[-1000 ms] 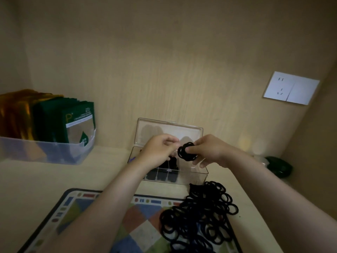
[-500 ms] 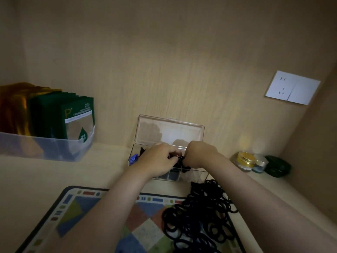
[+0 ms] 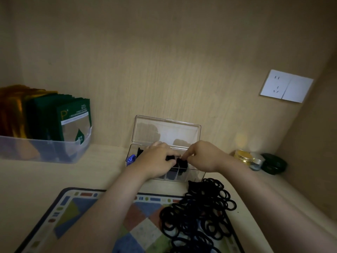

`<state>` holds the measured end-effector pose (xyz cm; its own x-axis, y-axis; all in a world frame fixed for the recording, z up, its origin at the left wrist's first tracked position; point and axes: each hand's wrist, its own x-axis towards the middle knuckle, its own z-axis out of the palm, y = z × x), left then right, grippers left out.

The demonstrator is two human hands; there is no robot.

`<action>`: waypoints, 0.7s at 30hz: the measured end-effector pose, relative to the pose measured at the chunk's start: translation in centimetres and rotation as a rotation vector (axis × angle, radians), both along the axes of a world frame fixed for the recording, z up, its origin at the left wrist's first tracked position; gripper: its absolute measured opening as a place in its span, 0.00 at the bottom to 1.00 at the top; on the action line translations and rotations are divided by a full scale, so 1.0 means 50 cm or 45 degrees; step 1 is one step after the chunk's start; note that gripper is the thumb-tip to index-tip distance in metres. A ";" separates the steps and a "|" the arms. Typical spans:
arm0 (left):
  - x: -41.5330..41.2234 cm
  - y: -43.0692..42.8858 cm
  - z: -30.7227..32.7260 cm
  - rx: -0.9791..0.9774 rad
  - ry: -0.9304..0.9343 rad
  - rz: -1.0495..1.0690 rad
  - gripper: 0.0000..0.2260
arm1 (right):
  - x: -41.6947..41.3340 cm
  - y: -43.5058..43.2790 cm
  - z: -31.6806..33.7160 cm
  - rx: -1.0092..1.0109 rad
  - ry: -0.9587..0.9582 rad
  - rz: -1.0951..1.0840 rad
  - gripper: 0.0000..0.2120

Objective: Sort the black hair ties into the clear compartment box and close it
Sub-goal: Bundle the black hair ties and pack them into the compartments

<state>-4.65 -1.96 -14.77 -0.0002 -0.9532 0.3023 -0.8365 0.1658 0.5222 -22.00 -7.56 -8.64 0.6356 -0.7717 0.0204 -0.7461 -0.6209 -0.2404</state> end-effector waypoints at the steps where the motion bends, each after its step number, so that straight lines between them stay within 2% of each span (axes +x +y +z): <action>1: 0.000 0.001 0.001 -0.023 0.091 0.011 0.16 | 0.000 0.003 -0.008 -0.072 0.038 0.024 0.15; 3: -0.001 0.003 0.004 -0.046 0.224 0.023 0.16 | 0.001 0.005 -0.027 -0.204 0.131 0.079 0.15; 7: -0.005 0.010 0.009 -0.022 0.069 0.001 0.13 | 0.005 0.006 -0.053 -0.277 0.354 0.173 0.15; 9: -0.009 0.012 0.012 0.012 -0.057 -0.033 0.12 | -0.001 0.004 -0.048 -0.282 0.272 0.184 0.15; 11: -0.011 0.012 0.013 0.059 -0.169 -0.042 0.13 | -0.010 0.001 -0.034 -0.249 0.052 0.147 0.15; 13: -0.011 0.012 0.013 0.072 -0.161 -0.040 0.14 | -0.020 0.000 -0.025 -0.216 -0.104 0.108 0.17; 14: -0.010 0.011 0.012 0.052 -0.126 -0.039 0.14 | -0.021 0.002 -0.025 -0.229 -0.096 0.116 0.17; 18: -0.006 0.010 0.009 -0.045 0.048 0.010 0.14 | -0.017 0.016 -0.044 -0.289 0.204 0.228 0.16; 21: -0.008 0.011 0.011 -0.042 0.051 0.018 0.13 | -0.027 0.016 -0.051 -0.246 0.092 0.260 0.16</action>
<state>-5.06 -1.41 -14.22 0.0262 -0.9426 0.3330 -0.8173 0.1716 0.5501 -23.35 -6.75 -11.21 0.7825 -0.6140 0.1032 -0.6120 -0.7890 -0.0538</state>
